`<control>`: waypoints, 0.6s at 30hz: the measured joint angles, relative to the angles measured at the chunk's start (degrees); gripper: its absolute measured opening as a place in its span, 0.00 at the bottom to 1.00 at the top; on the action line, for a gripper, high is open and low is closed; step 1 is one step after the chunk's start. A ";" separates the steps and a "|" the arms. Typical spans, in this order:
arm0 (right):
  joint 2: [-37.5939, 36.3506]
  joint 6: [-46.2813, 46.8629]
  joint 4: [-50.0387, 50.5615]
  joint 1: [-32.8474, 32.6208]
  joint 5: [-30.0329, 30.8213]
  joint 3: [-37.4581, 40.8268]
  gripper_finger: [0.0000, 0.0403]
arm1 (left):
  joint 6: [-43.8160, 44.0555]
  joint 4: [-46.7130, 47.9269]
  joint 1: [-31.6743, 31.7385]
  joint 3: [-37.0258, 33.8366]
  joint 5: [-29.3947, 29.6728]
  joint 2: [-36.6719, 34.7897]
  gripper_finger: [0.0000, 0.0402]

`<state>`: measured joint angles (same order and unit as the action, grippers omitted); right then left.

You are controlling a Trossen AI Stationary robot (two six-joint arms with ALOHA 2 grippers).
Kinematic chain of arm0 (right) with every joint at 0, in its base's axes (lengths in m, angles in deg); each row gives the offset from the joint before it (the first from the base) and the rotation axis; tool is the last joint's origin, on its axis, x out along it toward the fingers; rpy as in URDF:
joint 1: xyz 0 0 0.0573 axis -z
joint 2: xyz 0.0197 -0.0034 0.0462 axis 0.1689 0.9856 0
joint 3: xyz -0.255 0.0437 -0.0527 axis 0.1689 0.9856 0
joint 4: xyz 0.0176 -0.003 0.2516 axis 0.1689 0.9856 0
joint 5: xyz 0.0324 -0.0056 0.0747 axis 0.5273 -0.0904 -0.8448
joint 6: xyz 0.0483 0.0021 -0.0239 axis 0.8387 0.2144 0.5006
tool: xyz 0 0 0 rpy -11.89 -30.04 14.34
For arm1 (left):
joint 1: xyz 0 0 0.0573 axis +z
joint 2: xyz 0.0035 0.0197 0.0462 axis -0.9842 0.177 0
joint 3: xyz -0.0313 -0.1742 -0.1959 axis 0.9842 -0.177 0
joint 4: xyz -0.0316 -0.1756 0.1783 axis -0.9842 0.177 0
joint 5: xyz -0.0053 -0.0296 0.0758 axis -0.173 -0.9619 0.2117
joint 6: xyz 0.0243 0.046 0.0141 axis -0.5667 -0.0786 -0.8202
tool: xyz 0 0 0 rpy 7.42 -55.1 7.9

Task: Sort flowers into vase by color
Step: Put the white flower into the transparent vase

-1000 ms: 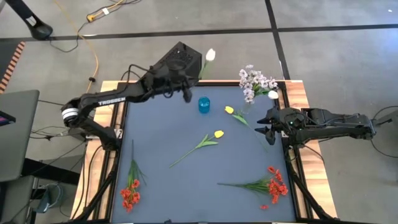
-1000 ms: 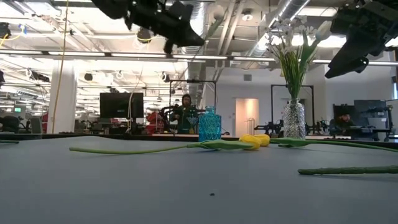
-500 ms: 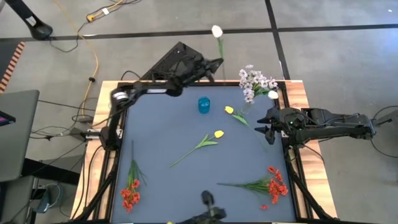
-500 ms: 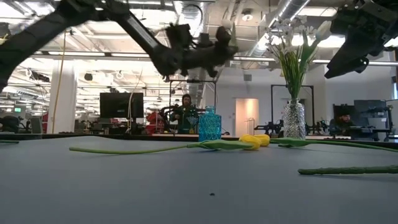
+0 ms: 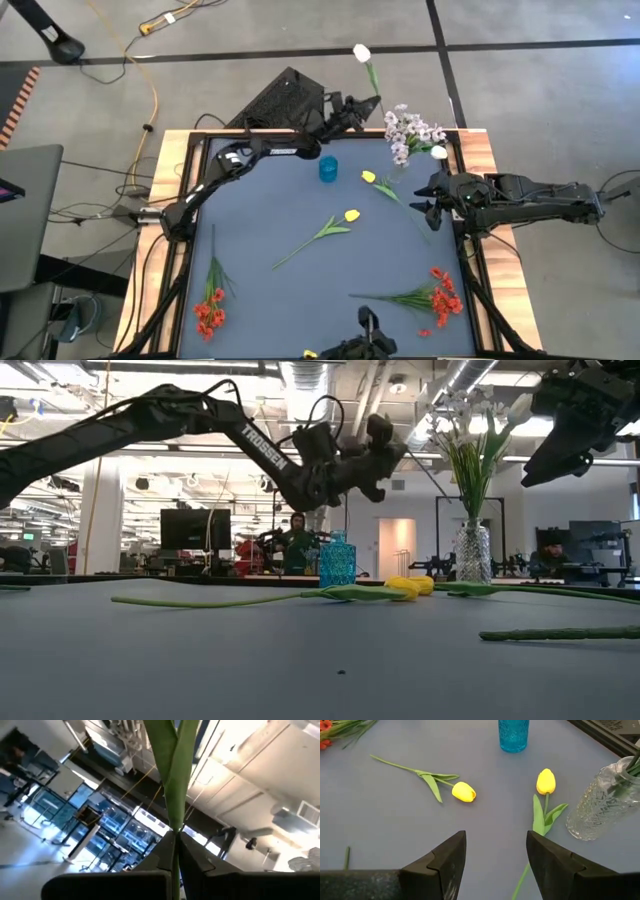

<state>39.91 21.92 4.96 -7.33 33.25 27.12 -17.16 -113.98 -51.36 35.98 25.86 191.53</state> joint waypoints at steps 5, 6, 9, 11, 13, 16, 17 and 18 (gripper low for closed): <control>0.01 0.00 0.00 0.00 0.23 0.00 0.58 | -3.18 0.36 -1.61 -0.73 2.80 0.07 0.00; 0.01 0.02 0.02 0.00 0.29 0.00 0.58 | -3.91 0.60 -1.93 -0.56 2.90 0.07 0.00; 0.01 0.36 0.21 0.00 1.00 0.00 0.58 | -6.57 2.49 -3.10 -0.37 4.64 0.02 0.00; 0.01 0.46 0.24 0.00 1.05 0.00 0.58 | -8.11 4.70 -3.91 -0.38 6.99 0.03 0.00; 0.01 0.50 0.22 0.00 1.05 0.00 0.58 | -10.39 5.38 -4.62 -0.40 8.68 0.04 0.00; 0.03 0.50 0.22 0.00 1.05 0.00 0.58 | -13.87 4.45 -5.31 -0.40 9.38 0.04 0.00; 0.03 0.50 0.22 0.00 1.05 0.00 0.58 | -14.23 4.14 -5.44 -0.40 9.48 0.04 0.00; 0.03 0.50 0.22 0.00 1.05 0.00 0.58 | -14.31 3.95 -5.54 -0.40 9.85 0.04 0.00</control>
<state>39.94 22.43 5.18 -7.33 34.30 27.12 -31.47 -110.02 -56.90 35.58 35.70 191.58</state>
